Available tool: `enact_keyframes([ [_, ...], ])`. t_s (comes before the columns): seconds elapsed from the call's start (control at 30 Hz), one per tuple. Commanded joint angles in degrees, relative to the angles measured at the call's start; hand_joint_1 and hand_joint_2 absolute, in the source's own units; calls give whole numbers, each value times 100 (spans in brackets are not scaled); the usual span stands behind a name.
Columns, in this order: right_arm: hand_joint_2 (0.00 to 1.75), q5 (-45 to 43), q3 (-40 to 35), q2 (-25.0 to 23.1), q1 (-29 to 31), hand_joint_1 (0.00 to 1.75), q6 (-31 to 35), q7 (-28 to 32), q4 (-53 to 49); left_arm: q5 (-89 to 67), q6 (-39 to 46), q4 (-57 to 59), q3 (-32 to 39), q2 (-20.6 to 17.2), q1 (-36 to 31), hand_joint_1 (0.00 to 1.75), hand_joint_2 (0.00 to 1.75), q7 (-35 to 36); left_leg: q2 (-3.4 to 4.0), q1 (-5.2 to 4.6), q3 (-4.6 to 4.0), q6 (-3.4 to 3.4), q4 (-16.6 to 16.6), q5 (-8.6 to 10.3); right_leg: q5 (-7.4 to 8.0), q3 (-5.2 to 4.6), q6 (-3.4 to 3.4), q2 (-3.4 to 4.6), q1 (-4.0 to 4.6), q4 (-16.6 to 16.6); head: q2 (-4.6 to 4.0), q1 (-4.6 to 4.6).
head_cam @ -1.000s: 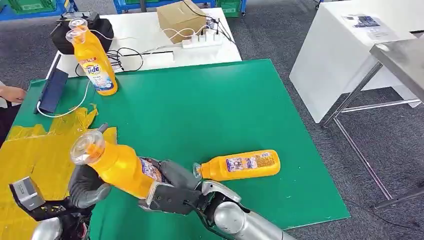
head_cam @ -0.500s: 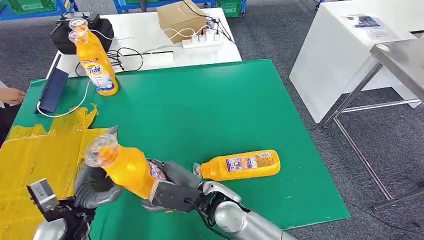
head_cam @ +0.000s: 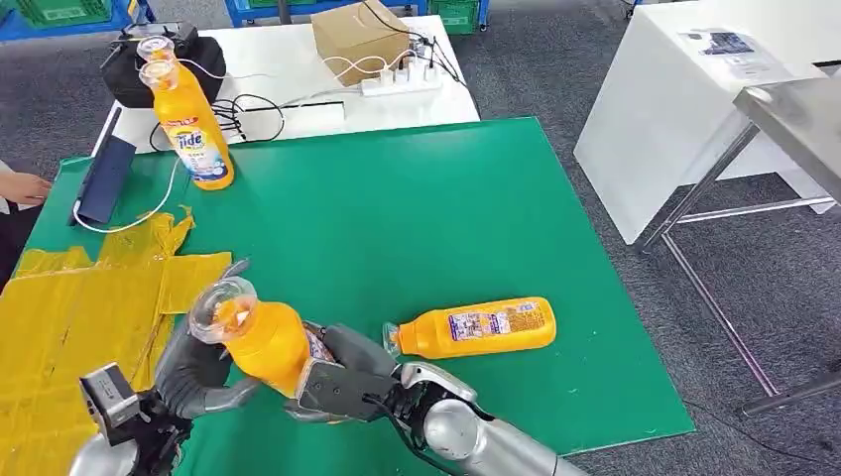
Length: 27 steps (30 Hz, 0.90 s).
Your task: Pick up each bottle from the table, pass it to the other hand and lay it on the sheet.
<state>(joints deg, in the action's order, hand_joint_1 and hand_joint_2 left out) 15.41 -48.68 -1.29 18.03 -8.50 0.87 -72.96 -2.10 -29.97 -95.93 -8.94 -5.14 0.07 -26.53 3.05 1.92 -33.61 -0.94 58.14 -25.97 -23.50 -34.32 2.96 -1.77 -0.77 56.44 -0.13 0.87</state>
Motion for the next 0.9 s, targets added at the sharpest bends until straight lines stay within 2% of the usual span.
enact_keyframes([
  [0.03, 175, 5, -75, 243, -94, 175, 279, 327, -644, 108, 123, 129, -36, -69, 44, 0, 175, 22, -24, -3, 13, 14, -5, -1, -3, 11, -10, 7, -3, 0, 0, 0],
  [0.1, 175, 364, 674, 628, -768, 175, 1116, 744, -2289, 257, 248, -216, 483, 11, 589, 0, 175, -45, -24, -5, 12, 15, -4, -6, -9, 10, -8, 6, -6, 1, 0, 0],
  [0.17, 175, 353, 1636, 862, -1311, 175, 1305, 894, -3535, 295, 212, -553, 894, 102, 1053, 0, 175, -172, -22, -6, 7, 17, 1, -11, -12, 6, -6, 8, -6, 4, 0, 2],
  [0.2, 175, 152, 2277, 930, -1580, 175, 1183, 1013, -4019, 268, 142, -717, 1119, 196, 1275, 0, 175, -240, -29, -9, 15, 21, 1, -19, -20, 14, -6, 8, -10, 6, 0, -2],
  [0.23, 175, -16, 2680, 963, -1720, 175, 954, 1072, -4195, 239, 64, -790, 1235, 261, 1373, 0, 175, -279, -25, -8, -5, 17, 7, -15, -16, -1, -2, 1, -8, 9, 0, 2],
  [0.27, 175, -355, 3200, 971, -2124, 175, 717, 1042, -4157, 277, -36, -637, 1299, 309, 1473, 0, 175, -19, -32, -9, 7, 23, 9, -24, -24, 11, -3, 5, -10, 11, 0, -2],
  [0.33, 175, -354, 3624, 881, -2383, 175, 501, 1490, -3977, 142, -21, -526, 1313, 357, 1520, 0, 175, -201, -52, -10, 15, 22, -3, -21, -23, 24, -1, -16, -10, -7, 0, 0],
  [0.5, 175, -268, 3567, 744, -2355, 175, 350, 1614, -3783, 85, -5, -567, 1295, 375, 1487, 0, 175, -201, -45, -12, 13, 18, -3, -28, -18, 17, -9, -4, -10, -12, 0, 0],
  [0.53, 175, -260, 3548, 743, -2323, 175, 351, 1607, -3761, 89, -1, -583, 1294, 375, 1490, 0, 175, -186, -26, -11, 0, 10, -3, -24, -11, 1, -6, 1, -9, -11, 0, 0],
  [0.77, 175, -313, 3496, 793, -2152, 175, 333, 1524, -3621, 133, -4, -666, 1344, 363, 1570, 0, 175, -166, -26, -9, 11, 13, -6, -22, -10, 8, -9, 10, -8, -10, 0, 0],
  [0.9, 175, -333, 3390, 801, -1958, 175, 184, 1226, -3268, 174, -50, -655, 1319, 319, 1520, 0, 175, -148, -25, -10, 15, 18, -9, -16, -10, 14, -7, 9, -10, -11, 0, 0],
])
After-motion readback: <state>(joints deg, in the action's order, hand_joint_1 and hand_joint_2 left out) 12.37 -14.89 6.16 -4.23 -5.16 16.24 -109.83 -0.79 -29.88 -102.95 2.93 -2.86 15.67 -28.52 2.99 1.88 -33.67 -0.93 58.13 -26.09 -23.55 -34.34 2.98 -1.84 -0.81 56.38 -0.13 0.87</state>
